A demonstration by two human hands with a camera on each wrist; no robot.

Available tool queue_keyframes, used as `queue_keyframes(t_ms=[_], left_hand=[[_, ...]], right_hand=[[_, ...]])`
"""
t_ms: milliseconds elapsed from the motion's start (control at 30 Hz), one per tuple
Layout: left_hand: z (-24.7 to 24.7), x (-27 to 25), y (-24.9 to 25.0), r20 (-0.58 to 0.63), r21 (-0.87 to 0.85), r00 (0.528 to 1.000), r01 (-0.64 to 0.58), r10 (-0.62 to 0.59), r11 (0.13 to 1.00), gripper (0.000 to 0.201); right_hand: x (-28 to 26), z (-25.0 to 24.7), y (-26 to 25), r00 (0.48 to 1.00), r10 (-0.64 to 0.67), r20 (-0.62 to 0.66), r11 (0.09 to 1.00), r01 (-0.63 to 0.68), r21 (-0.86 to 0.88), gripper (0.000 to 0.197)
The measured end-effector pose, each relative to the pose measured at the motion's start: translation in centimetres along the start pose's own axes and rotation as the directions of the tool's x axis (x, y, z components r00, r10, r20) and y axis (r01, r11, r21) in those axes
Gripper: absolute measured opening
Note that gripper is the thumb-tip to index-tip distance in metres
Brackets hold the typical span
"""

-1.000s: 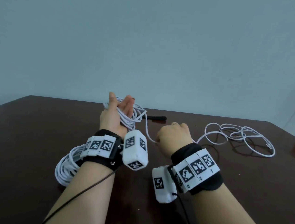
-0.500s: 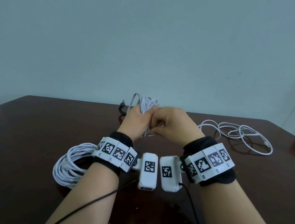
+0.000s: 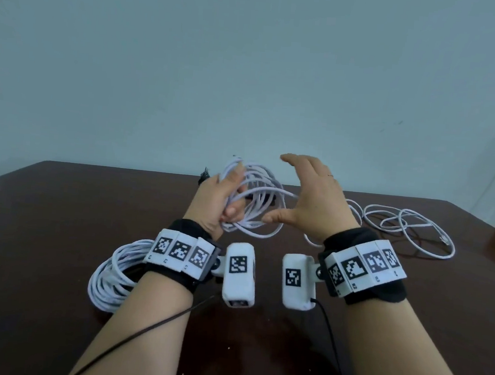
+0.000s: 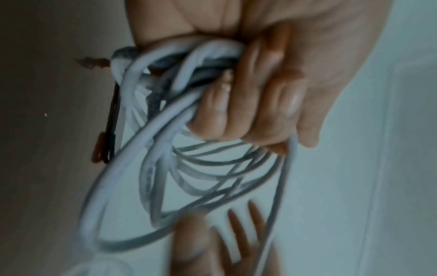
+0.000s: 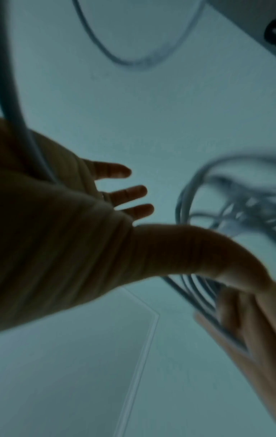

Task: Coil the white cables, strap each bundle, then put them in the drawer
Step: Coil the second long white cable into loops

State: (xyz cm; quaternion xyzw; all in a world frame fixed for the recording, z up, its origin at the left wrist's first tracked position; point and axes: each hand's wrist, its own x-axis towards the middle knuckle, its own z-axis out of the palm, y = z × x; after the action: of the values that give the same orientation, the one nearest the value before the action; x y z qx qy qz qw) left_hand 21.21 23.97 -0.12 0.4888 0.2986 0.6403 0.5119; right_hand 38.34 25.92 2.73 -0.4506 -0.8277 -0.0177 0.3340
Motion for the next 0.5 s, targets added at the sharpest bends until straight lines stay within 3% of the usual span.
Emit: queue_keyframes(t_ms=[67, 133, 200, 267, 333, 400, 467, 500], left_hand=[[-0.6, -0.1, 0.3, 0.072, -0.171, 0.997, 0.029, -0.017, 0.985, 0.042], [-1.2, 0.0, 0.3, 0.239, -0.295, 0.971, 0.084, -0.011, 0.952, 0.046], [-1.3, 0.0, 0.1, 0.430, -0.378, 0.903, 0.158, 0.022, 0.912, 0.049], [-1.0, 0.1, -0.1, 0.550, -0.419, 0.834, 0.237, 0.038, 0.877, 0.055], [-0.7, 0.0, -0.2, 0.551, -0.425, 0.834, 0.273, 0.008, 0.863, 0.051], [-0.5, -0.1, -0.3, 0.494, -0.390, 0.869, 0.265, -0.043, 0.882, 0.045], [-0.2, 0.0, -0.3, 0.420, -0.362, 0.904, 0.246, -0.078, 0.899, 0.044], [0.0, 0.1, -0.4, 0.382, -0.359, 0.919, 0.246, -0.099, 0.900, 0.045]], right_hand=[[-0.1, -0.2, 0.5, 0.996, 0.090, 0.022, 0.995, -0.091, 0.038, 0.119], [-0.2, -0.1, 0.9, 0.987, 0.145, 0.072, 0.932, -0.161, 0.325, 0.128], [-0.5, 0.2, 1.0, 0.971, 0.177, 0.162, 0.745, -0.240, 0.622, 0.128], [-0.7, 0.4, 0.9, 0.957, 0.157, 0.244, 0.563, -0.290, 0.774, 0.108], [-0.8, 0.4, 0.7, 0.957, 0.098, 0.272, 0.475, -0.285, 0.833, 0.078], [-0.7, 0.5, 0.4, 0.964, 0.099, 0.245, 0.436, -0.263, 0.861, 0.054], [-0.6, 0.8, 0.2, 0.966, 0.148, 0.212, 0.415, -0.256, 0.873, 0.039], [-0.5, 0.8, 0.0, 0.967, 0.166, 0.193, 0.448, -0.248, 0.859, 0.033]])
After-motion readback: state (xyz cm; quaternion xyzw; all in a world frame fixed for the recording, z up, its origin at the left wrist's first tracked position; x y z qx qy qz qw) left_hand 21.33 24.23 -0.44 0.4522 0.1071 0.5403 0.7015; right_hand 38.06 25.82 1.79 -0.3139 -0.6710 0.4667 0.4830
